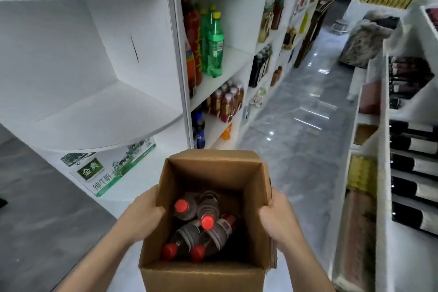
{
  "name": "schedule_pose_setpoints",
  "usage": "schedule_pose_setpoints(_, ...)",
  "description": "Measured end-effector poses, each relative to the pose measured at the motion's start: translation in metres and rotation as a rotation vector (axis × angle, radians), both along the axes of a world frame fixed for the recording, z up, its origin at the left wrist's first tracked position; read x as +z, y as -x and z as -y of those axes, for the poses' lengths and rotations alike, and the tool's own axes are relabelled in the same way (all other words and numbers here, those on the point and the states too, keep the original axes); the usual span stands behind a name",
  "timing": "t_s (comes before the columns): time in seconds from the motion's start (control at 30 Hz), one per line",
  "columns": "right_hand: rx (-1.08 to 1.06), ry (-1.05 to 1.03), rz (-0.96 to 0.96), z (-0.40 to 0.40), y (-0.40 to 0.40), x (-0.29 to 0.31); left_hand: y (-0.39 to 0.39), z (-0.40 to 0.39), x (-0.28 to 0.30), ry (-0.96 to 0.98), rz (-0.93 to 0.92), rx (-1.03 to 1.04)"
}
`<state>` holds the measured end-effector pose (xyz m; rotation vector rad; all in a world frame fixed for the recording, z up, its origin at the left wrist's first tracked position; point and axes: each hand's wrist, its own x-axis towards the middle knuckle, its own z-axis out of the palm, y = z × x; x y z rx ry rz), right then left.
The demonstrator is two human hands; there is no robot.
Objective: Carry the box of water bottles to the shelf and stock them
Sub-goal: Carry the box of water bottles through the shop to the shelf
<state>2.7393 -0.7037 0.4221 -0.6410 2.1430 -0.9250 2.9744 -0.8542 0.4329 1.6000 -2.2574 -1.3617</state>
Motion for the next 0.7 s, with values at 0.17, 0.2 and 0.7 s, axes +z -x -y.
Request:
schedule_pose_setpoints(0.17, -0.025, -0.015, -0.006, 0.024, 0.041, -0.083, 0.044, 0.036, -0.094, -0.027, 0.001, -0.033)
schedule_pose_setpoints(0.2, -0.023, -0.011, -0.004, 0.032, 0.049, -0.103, 0.053, 0.043, -0.116, -0.036, -0.017, -0.043)
schedule_pose_setpoints(0.7, -0.158, -0.046, 0.004, 0.094, 0.11, -0.442, 0.132, 0.111, -0.434, -0.065, -0.02, -0.142)
